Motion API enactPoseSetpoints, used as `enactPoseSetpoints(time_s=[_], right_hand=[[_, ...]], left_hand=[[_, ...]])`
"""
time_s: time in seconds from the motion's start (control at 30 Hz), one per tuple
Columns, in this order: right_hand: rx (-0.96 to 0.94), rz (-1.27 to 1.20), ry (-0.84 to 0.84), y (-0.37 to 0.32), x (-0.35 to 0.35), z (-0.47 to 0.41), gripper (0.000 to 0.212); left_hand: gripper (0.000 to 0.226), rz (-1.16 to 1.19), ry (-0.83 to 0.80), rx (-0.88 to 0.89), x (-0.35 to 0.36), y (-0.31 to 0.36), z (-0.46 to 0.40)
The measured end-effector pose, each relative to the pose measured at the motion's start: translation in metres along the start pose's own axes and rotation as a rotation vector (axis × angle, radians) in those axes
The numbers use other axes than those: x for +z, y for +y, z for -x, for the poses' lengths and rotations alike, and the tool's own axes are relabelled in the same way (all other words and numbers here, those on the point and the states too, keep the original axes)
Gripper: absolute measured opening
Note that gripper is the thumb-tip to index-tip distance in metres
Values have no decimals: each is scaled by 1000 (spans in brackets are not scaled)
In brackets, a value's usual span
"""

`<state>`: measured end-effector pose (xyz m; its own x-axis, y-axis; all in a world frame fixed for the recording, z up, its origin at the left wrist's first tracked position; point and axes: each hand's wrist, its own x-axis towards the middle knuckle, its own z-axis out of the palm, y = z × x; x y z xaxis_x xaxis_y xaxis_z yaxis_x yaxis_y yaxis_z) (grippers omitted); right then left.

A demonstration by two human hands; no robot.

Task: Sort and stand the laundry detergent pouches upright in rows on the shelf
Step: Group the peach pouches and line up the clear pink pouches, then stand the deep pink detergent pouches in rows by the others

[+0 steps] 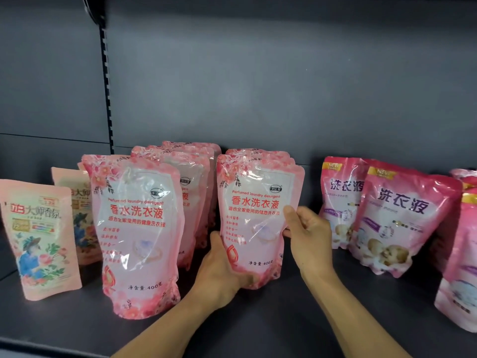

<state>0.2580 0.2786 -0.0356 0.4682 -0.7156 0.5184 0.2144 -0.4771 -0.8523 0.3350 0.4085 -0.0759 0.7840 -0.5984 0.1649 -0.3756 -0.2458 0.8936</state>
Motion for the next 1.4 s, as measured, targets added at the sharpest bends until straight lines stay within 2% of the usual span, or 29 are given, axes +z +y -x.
enactPoseSetpoints(time_s=[0.13,0.3,0.43,0.5,0.6,0.7,0.9,1.0,1.17,1.27,1.4], right_hand=[[-30,7,-25,2,-2,2,30],[-23,16,-134,-2,-11,9,9],[-73,218,-182,-12,-30,28,29],[-86,323,-168,-14,-43,42,39],[-121,437,-117,-19,-67,60,43],[-159,525,-42,-25,-93,73,38],[-120,596,203,-33,-150,79,31],[-75,574,332,-32,-184,78,33],[-105,567,505,-32,-249,75,48],[-148,542,526,-33,-289,68,52],[-270,596,438,-34,-333,52,54]], left_hand=[[77,15,2,2,-1,-2,0],[93,43,18,42,2,-5,2],[111,-52,192,147,4,-3,16],[107,-153,288,287,6,0,32],[99,-215,317,525,13,10,56],[89,-202,267,636,20,22,68],[61,-168,-30,676,42,48,79],[58,-169,-108,650,60,60,81],[51,-152,-186,618,103,87,82],[51,-129,-201,587,139,110,79],[59,-49,-214,536,191,150,72]])
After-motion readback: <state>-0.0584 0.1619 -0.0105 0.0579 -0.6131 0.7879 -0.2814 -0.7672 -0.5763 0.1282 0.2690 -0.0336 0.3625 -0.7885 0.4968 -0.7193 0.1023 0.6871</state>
